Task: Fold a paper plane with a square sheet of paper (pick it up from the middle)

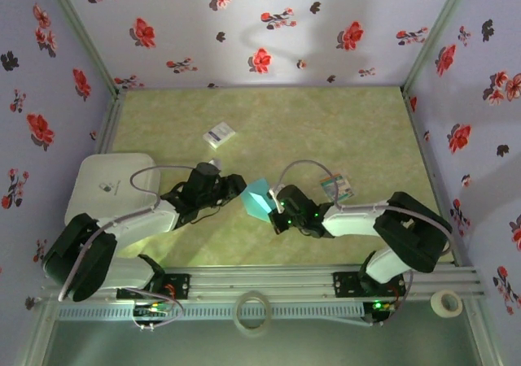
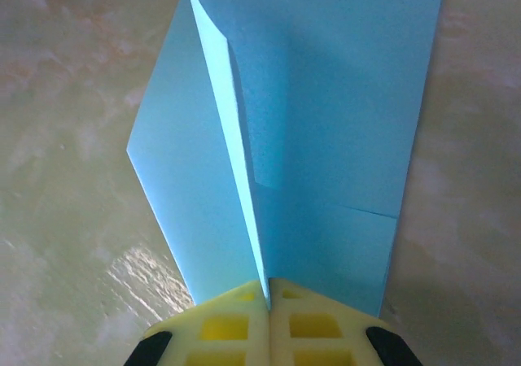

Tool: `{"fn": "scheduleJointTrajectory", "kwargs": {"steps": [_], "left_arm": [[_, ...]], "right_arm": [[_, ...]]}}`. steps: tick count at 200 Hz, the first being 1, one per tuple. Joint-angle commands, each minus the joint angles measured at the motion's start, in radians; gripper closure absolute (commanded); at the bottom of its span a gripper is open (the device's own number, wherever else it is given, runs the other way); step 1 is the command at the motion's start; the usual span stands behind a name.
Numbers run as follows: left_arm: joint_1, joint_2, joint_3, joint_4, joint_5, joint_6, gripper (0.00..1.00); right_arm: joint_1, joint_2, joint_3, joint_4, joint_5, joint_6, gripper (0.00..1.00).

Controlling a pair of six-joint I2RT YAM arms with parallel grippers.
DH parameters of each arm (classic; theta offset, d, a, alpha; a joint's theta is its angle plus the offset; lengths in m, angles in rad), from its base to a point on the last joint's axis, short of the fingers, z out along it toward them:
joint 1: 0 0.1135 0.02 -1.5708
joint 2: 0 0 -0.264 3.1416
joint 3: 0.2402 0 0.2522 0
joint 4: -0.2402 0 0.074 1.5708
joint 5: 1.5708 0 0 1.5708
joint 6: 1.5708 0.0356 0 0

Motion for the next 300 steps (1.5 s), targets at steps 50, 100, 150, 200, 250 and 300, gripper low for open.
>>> {"fn": "scheduleJointTrajectory", "kwargs": {"steps": [50,100,150,200,250,300], "left_arm": [[0.004,0.102,0.040,0.025,0.065,0.035,0.65],[-0.013,0.196,0.087,0.051,0.120,0.040,0.84],[-0.026,0.268,0.097,0.084,0.137,0.032,0.90],[-0.042,0.360,0.127,0.119,0.155,0.029,0.92],[-0.049,0.401,0.112,0.096,0.153,0.010,0.96],[-0.058,0.398,0.075,0.095,0.143,-0.003,0.98]], "right_arm": [[-0.116,0.060,0.052,-0.012,-0.295,0.151,0.94],[-0.165,0.084,0.010,0.102,-0.362,0.280,0.93],[-0.191,0.052,-0.059,0.186,-0.358,0.343,0.94],[-0.205,0.033,-0.086,0.209,-0.352,0.351,0.94],[-0.210,0.007,-0.106,0.223,-0.335,0.366,0.93],[-0.211,-0.010,-0.135,0.250,-0.331,0.398,0.92]]}}
